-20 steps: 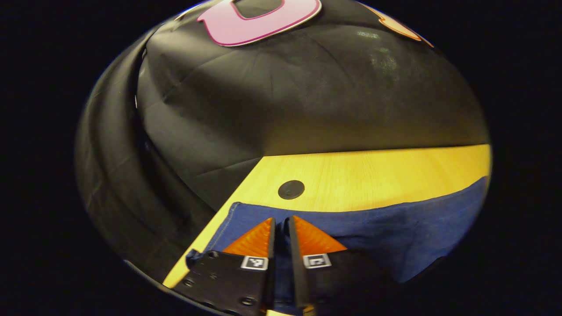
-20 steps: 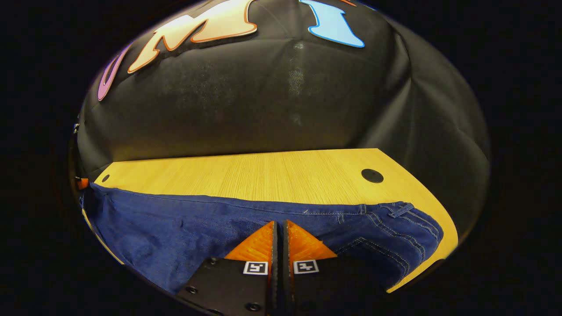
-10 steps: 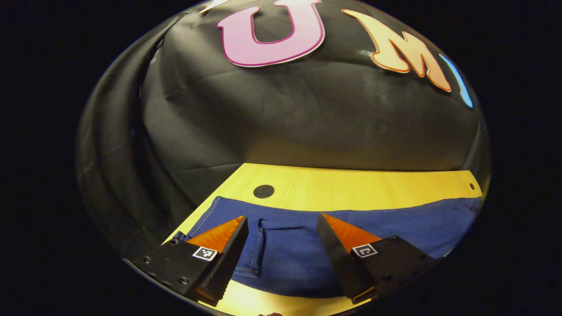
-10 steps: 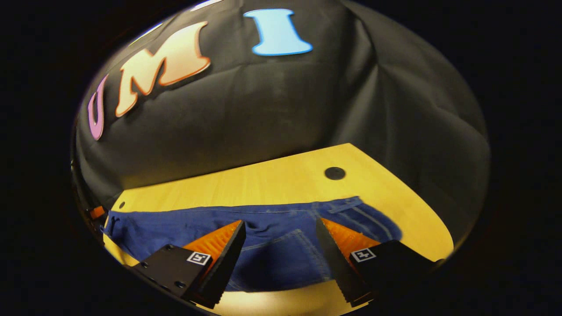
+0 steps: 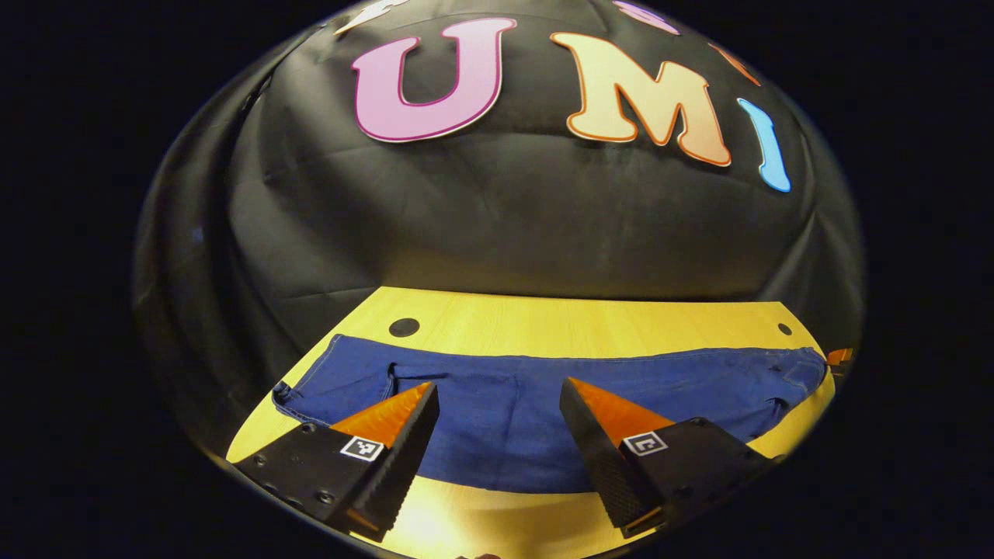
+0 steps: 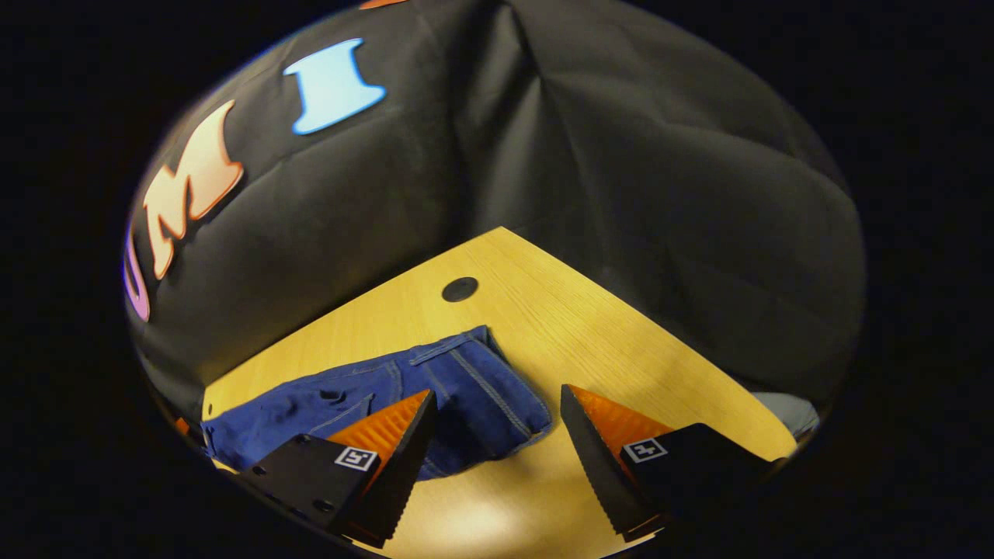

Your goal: Grasp the waist and the cuffs of the jeans and fold them to make the two legs overlap; first hold the waist and fold one-third of the jeans toward the cuffs, then hold the cuffs and fold the remaining one-third in the same direction to finish folding.

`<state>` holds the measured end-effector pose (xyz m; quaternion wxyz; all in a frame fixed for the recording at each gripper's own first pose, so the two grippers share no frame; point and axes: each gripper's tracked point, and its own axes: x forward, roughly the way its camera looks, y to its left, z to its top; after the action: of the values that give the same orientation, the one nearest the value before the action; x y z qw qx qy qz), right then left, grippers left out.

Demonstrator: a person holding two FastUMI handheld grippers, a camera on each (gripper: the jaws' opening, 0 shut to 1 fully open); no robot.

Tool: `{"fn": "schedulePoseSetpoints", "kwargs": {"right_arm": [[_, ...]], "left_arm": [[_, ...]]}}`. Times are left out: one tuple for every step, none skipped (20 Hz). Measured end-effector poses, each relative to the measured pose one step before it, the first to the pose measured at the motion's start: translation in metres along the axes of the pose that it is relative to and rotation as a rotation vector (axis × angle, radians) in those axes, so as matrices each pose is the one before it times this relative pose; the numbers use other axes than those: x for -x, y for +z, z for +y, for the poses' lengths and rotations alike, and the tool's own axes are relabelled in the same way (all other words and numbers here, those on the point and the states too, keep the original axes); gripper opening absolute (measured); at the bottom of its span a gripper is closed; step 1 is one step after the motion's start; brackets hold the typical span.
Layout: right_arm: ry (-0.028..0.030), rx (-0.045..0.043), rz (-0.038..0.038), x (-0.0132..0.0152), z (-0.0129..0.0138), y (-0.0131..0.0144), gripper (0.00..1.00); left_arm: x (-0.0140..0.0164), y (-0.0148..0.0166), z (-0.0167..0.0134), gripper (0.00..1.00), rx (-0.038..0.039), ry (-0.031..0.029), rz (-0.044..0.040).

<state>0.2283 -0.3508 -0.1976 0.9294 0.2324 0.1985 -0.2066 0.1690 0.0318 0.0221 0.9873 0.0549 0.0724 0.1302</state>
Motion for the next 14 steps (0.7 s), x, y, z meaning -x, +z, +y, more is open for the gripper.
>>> {"fn": "schedulePoseSetpoints", "kwargs": {"right_arm": [[0.02068,-0.03581,0.02144,-0.00354,-0.00176,-0.00225,0.96],[0.01027,-0.02622,0.02585,-0.00237,-0.00002,-0.00587,0.98],[0.00596,-0.00909,0.01459,-0.00378,-0.00138,-0.00397,0.99],[0.00226,0.00059,0.00872,-0.00489,0.00077,-0.00406,0.99],[0.00330,0.00149,0.00216,-0.00125,0.00108,-0.00112,0.99],[0.00491,0.00041,0.00020,-0.00322,0.00154,-0.00173,0.99],[0.00825,-0.00065,0.00732,-0.00190,0.00025,-0.00304,0.99],[0.01068,0.00539,0.00585,0.00298,0.00132,-0.00149,0.99],[-0.00131,0.00647,-0.01863,-0.00097,0.00016,0.00237,0.99],[0.00676,0.01334,0.00145,-0.00130,0.00081,-0.00361,0.98],[-0.00071,0.02212,-0.01207,0.00051,0.00058,-0.00043,0.97],[-0.00479,0.02337,-0.00496,-0.00487,-0.00005,-0.00251,1.00],[0.01253,0.00952,-0.00098,-0.00192,0.00313,-0.00436,0.93],[0.01317,-0.00552,0.00939,-0.00092,0.00720,-0.00449,0.82]], "left_arm": [[0.00367,0.00054,-0.00404,0.95,-0.00556,-0.00340,0.00079],[0.00374,0.00103,-0.00304,0.95,-0.00572,0.00205,-0.00100],[0.00253,0.00047,-0.00193,0.95,-0.00171,0.00309,-0.00040],[0.00212,-0.00051,-0.00265,0.95,0.00213,0.00128,0.00232],[0.00196,0.00010,-0.00157,0.95,0.00296,0.00211,0.00143],[0.00234,-0.00018,-0.00141,0.95,0.00117,0.00407,0.00152],[0.00157,0.00004,-0.00034,0.95,0.00001,0.00555,0.00109],[0.00070,-0.00008,-0.00004,0.95,0.00002,0.00783,-0.00060],[0.00112,0.00101,-0.00003,0.95,0.00039,0.00808,-0.00209],[0.00232,0.00237,-0.00109,0.95,-0.00061,0.00274,-0.00872],[0.00266,0.00382,-0.00106,0.96,-0.00226,0.00176,-0.00831],[0.00274,0.00301,-0.00071,0.95,-0.00452,0.00339,-0.00682],[0.00211,0.00292,0.00002,0.95,-0.00495,0.00409,-0.00525],[0.00244,0.00269,0.00068,0.95,-0.00439,0.00568,-0.00508]]}}
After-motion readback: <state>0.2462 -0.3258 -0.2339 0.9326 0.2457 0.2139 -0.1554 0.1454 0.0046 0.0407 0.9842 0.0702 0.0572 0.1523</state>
